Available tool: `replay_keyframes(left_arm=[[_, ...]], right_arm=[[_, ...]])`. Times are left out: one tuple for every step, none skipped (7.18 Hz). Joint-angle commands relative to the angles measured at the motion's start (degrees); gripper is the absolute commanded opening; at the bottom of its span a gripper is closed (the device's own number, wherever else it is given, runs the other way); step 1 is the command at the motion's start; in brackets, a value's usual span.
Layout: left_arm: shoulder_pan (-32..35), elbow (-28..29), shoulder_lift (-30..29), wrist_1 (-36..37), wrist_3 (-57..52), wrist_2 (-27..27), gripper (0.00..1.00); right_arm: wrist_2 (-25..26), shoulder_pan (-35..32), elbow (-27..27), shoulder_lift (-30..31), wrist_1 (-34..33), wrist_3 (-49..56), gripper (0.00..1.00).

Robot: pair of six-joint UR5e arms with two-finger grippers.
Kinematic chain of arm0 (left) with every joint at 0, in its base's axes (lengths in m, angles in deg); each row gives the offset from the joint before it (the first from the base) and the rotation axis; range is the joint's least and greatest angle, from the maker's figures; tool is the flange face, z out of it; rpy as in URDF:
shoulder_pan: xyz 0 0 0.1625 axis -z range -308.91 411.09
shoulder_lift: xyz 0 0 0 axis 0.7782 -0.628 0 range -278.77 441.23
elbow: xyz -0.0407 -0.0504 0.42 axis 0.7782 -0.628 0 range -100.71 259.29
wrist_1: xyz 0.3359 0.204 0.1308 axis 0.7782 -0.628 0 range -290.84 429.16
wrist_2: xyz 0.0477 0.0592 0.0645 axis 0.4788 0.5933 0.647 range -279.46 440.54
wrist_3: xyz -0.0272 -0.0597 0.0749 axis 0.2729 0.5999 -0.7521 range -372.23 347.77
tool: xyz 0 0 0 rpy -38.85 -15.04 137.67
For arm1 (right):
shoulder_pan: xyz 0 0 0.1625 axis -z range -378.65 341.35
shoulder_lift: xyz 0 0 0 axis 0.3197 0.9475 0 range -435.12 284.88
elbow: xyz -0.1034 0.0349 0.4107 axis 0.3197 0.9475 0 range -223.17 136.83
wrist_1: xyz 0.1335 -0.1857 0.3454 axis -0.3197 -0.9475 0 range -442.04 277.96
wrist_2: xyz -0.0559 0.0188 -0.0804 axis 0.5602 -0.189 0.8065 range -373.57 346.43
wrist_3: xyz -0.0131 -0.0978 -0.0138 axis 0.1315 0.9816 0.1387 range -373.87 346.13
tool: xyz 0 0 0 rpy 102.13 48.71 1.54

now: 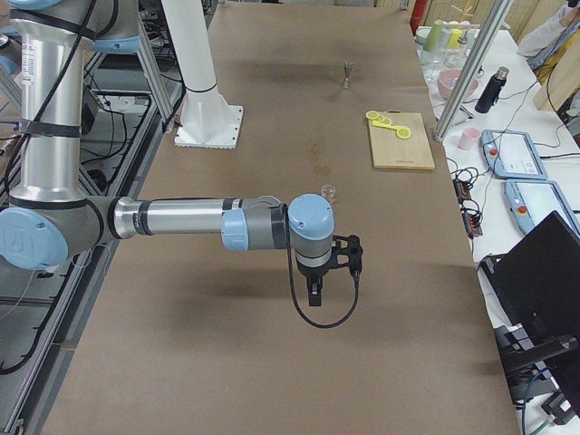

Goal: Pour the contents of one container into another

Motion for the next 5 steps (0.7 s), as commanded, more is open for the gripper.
replay_keyframes(left_arm=[[0.0,-0.3,0.1,0.1,0.2,-0.1,0.99],[-0.1,0.2,-0.2,0.2,0.2,0.0,0.99],[-0.1,-0.1,-0.1,0.2,0.2,-0.1,0.99],[-0.2,0.0,-0.1,0.2,0.2,-0.1,0.99],[-0.2,-0.2,-0.1,0.2,0.9,-0.2,0.99]], right_arm=[[-0.6,1.3,0.0,0.1,2.0,5.4,1.0],[-1.1,1.4,0.4,0.1,2.7,10.6,1.0],[-3.6,2.1,0.8,-0.1,2.8,13.3,1.0],[-4.5,3.3,1.2,-0.4,2.8,17.0,1.0],[-5.2,4.0,1.5,-0.8,3.3,21.6,1.0]])
